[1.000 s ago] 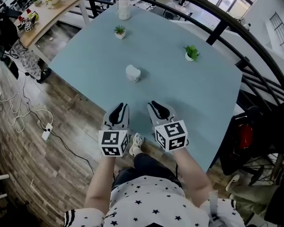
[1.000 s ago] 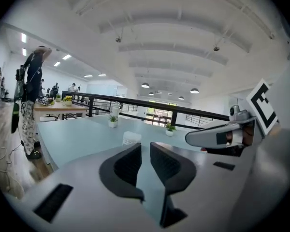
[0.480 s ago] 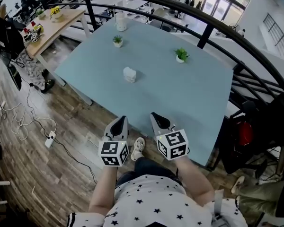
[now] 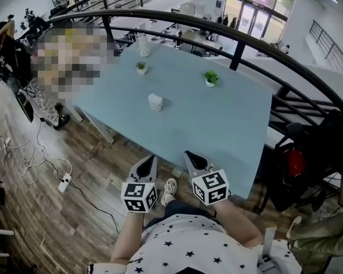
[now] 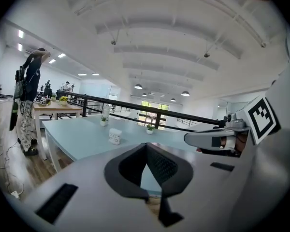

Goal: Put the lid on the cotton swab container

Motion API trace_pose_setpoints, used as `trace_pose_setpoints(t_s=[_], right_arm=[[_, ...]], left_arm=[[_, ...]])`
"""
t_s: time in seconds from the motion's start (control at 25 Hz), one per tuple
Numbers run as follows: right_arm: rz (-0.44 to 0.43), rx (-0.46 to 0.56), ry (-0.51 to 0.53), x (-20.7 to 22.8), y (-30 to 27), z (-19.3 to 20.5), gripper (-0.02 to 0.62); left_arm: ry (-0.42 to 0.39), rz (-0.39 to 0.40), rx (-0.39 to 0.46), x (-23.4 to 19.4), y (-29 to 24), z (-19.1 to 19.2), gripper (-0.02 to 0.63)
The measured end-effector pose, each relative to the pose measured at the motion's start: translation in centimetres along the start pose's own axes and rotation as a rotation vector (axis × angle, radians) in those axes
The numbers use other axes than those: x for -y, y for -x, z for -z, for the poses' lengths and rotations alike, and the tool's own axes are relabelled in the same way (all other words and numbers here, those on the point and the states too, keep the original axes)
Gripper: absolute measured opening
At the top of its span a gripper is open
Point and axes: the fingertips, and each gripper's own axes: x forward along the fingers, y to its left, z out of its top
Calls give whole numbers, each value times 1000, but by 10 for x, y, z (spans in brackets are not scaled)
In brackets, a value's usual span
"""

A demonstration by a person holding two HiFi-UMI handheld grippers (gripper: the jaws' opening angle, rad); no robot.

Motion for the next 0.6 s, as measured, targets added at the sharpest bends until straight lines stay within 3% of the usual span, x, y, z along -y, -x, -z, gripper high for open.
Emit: trace_pose_setpoints(t_s=[0.6], right_arm=[[6, 58, 12, -17, 36, -9, 6]], left_arm=[[-10, 13, 39, 16, 34, -7, 2]])
